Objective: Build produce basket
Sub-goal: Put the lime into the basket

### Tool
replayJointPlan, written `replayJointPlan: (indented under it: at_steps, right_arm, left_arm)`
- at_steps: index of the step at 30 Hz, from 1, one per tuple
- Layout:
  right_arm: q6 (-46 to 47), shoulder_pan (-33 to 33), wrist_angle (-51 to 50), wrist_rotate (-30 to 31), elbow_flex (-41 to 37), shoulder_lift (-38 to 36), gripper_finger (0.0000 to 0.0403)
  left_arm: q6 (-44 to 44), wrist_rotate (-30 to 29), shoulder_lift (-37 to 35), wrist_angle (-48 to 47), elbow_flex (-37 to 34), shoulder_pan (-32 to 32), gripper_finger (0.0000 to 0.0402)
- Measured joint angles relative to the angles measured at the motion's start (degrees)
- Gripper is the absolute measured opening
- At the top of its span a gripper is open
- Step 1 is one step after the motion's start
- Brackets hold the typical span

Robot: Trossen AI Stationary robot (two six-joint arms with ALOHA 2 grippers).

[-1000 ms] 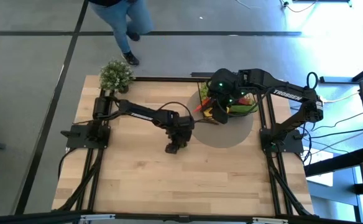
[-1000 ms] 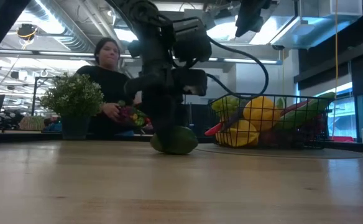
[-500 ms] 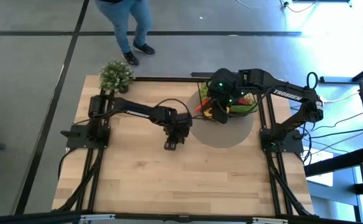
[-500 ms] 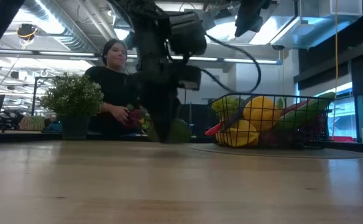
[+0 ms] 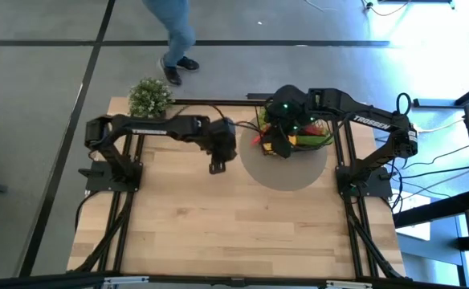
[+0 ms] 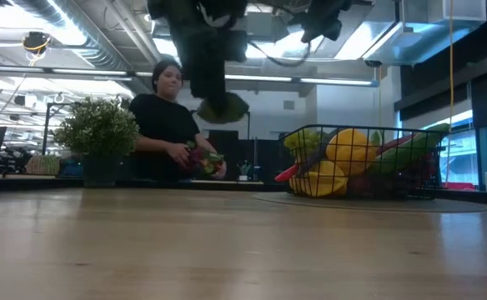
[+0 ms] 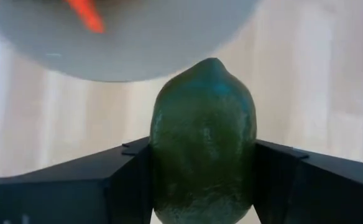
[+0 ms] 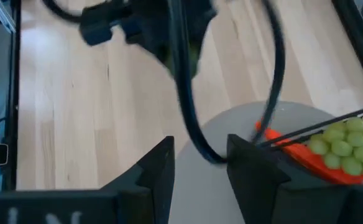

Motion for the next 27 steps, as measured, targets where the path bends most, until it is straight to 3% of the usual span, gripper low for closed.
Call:
replayJointPlan:
  at_steps: [6, 13, 20, 27]
  right_arm:
    - [-2.1, 0.0, -0.7, -3.8, 0.0, -0.5, 0.0138]
    - [-5.0, 0.2, -0.1, -0.7, 0.0, -5.5, 0.0138]
    - [-4.8, 0.2, 0.1, 7.4, 0.1, -10.9, 0.0138]
    - [-5.0, 0.2, 0.3, 9.4, 0.1, -13.6, 0.0138]
  left_arm:
    - [-2.5, -1.7, -4.2, 4.0, 0.0, 3.0, 0.0161]
    - [-5.9, -1.8, -4.9, 20.0, 0.0, 6.5, 0.0161]
    - [-10.1, -1.5, -0.2, 37.8, 0.1, 7.5, 0.016]
    - [-14.7, 0.7, 8.0, 52.8, 0.1, 7.5, 0.016]
